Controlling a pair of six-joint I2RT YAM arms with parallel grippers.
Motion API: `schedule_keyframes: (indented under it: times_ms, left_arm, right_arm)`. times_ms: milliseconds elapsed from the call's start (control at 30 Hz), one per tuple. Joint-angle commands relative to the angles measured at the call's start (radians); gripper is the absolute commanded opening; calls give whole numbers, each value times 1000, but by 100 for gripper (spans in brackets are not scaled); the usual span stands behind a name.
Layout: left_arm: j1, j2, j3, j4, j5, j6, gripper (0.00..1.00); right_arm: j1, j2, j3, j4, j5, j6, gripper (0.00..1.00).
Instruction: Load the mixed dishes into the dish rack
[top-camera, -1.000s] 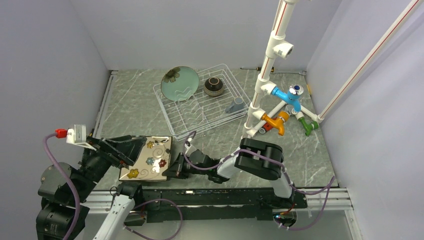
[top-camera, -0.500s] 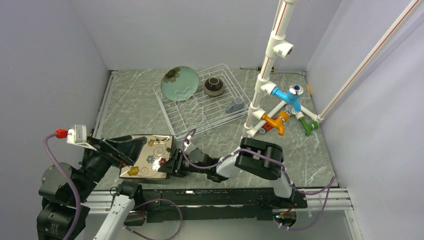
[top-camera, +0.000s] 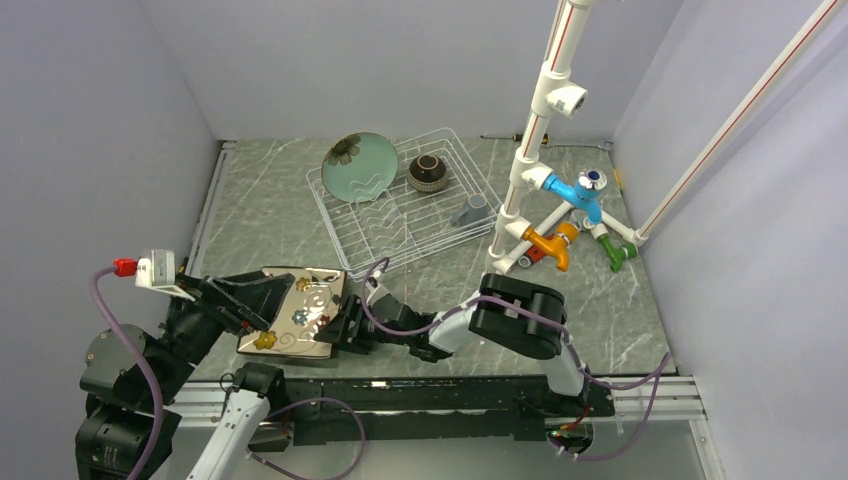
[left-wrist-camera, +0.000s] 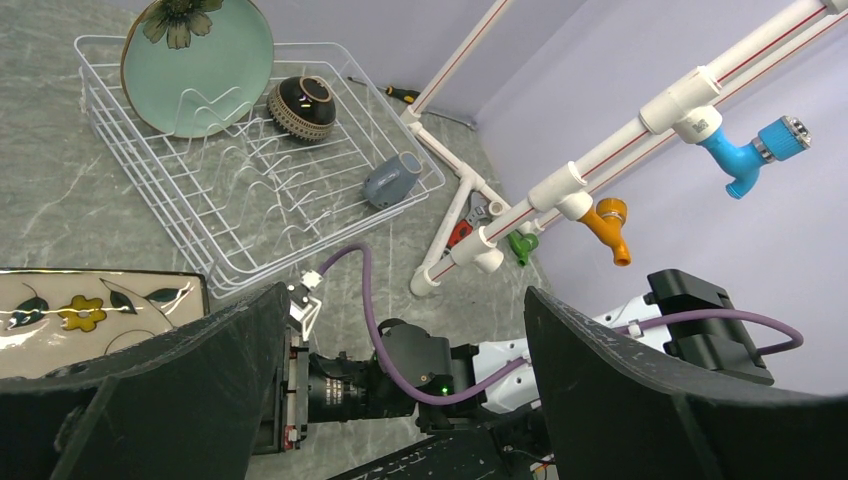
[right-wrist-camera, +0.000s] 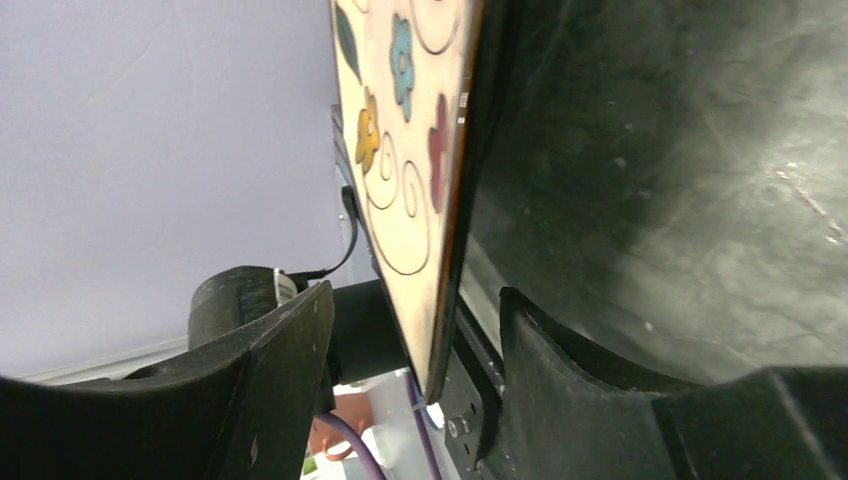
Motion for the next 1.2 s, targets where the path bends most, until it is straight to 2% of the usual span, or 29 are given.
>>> schedule_keyframes:
  times_ms: [0,233,467,700,933,1167]
  left_arm:
    - [-4,-7,-3,42,-2,6,93]
    - [-4,-8,-10,48,4,-1,93]
    - [-4,-11,-15,53,3,-4,93]
    - [-4,-14,-21,56,1,-4,93]
    - [-4,-13,-15,52,-3,-2,93]
    - [-4,-13,-27,57,-3,-8,93]
  right_arm:
    - [-1,-13,22,-10,13,3,64]
    - [-12,70,75,83,-16,4,65]
    - [-16,111,111,88,-15,16,62]
    - [-18,127,118,119,-27,24,50]
    - [-17,124,113,147,-41,27,24]
    - [-15,73,103,132,-44,6,10]
